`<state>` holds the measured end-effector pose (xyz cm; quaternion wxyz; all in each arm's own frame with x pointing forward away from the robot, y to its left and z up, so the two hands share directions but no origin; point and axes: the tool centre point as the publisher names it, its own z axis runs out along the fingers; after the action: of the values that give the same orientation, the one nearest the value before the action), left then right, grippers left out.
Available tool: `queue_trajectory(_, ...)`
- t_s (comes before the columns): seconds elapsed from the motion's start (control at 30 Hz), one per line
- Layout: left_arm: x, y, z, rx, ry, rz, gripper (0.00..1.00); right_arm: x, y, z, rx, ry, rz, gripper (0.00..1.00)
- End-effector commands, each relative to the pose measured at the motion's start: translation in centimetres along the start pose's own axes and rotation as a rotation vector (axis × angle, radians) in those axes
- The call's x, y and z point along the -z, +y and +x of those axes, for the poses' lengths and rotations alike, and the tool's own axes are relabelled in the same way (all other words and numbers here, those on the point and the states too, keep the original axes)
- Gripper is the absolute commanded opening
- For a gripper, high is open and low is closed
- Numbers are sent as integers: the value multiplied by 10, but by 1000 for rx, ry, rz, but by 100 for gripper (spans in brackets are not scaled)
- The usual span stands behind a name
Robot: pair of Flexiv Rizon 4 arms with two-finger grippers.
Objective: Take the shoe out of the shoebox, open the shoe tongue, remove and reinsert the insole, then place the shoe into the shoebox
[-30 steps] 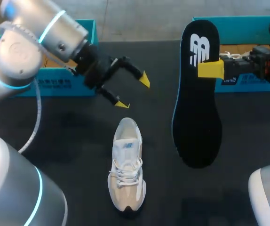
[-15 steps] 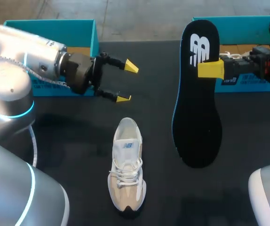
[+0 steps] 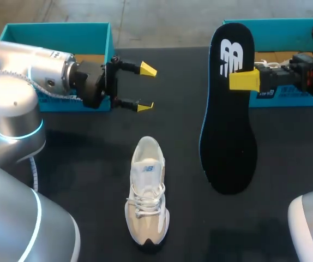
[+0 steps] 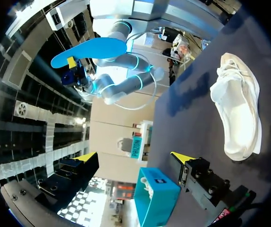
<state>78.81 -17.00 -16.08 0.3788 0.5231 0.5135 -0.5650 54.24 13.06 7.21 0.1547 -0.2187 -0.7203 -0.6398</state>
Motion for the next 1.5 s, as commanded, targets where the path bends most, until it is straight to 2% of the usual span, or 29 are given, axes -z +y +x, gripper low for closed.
queue_trajectory(0.03,-1,2,0,-2,0,2,100,-11,-5,12,-1,-54,-38,0)
queue_trajectory(0.3,-1,2,0,-2,0,2,100,-11,-5,12,-1,-54,-38,0)
queue_trajectory(0.43,-1,2,0,-2,0,2,100,-5,13,-12,-45,8,-59,0)
queue_trajectory(0.63,-1,2,0,-2,0,2,100,-1,36,-57,-193,106,-23,0)
queue_trajectory(1.07,-1,2,0,-2,0,2,100,5,69,-132,-336,133,45,0)
queue_trajectory(1.33,-1,2,0,-2,0,2,100,1,84,-165,-364,148,64,0)
queue_trajectory(1.5,-1,2,0,-2,0,2,100,1,84,-165,-364,148,64,0)
